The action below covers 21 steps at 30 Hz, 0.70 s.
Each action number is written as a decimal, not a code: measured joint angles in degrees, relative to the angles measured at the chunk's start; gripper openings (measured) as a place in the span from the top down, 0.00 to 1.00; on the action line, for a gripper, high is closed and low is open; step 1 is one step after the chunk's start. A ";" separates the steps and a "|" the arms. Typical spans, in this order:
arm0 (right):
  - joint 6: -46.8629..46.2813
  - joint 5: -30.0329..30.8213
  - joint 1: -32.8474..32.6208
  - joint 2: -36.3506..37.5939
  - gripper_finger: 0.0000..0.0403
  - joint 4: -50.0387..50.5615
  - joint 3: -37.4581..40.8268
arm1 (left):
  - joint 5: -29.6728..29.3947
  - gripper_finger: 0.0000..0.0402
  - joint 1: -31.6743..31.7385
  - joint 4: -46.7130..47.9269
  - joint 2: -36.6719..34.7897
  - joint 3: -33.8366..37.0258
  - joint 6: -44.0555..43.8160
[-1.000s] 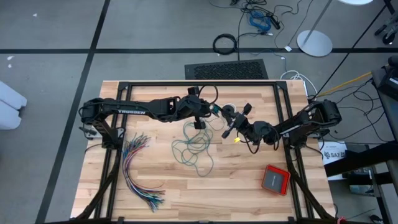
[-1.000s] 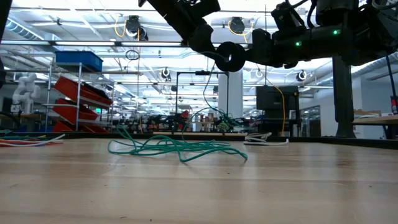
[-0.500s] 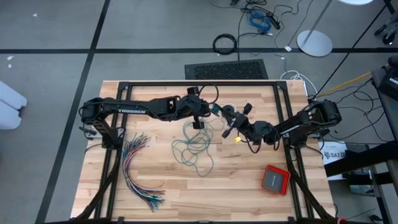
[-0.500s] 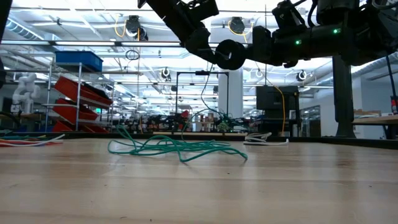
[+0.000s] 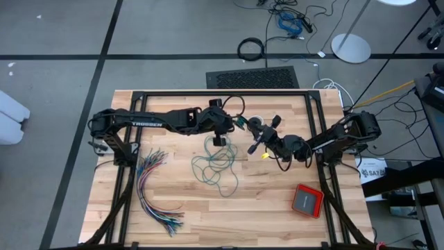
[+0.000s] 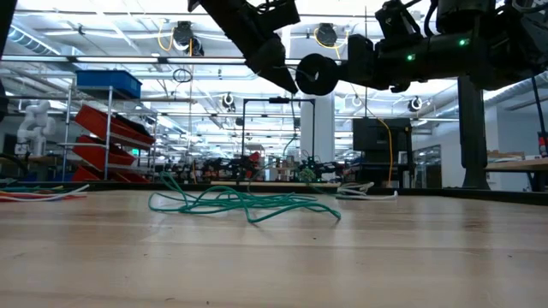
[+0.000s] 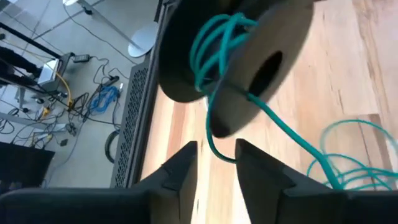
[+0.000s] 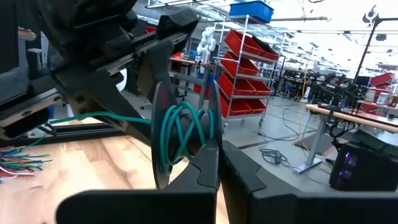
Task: Coil cords
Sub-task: Coil the green wire onto the spool
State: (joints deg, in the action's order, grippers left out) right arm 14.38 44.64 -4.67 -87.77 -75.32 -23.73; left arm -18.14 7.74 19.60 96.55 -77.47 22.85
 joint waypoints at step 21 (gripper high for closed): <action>0.90 -1.12 -0.33 0.00 1.00 -2.15 0.00 | 5.92 0.69 4.14 0.33 -0.02 2.11 -4.54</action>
State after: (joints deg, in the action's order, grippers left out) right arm 15.27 43.52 -4.99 -87.77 -77.46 -23.73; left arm -12.22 11.88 19.94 96.53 -75.36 18.30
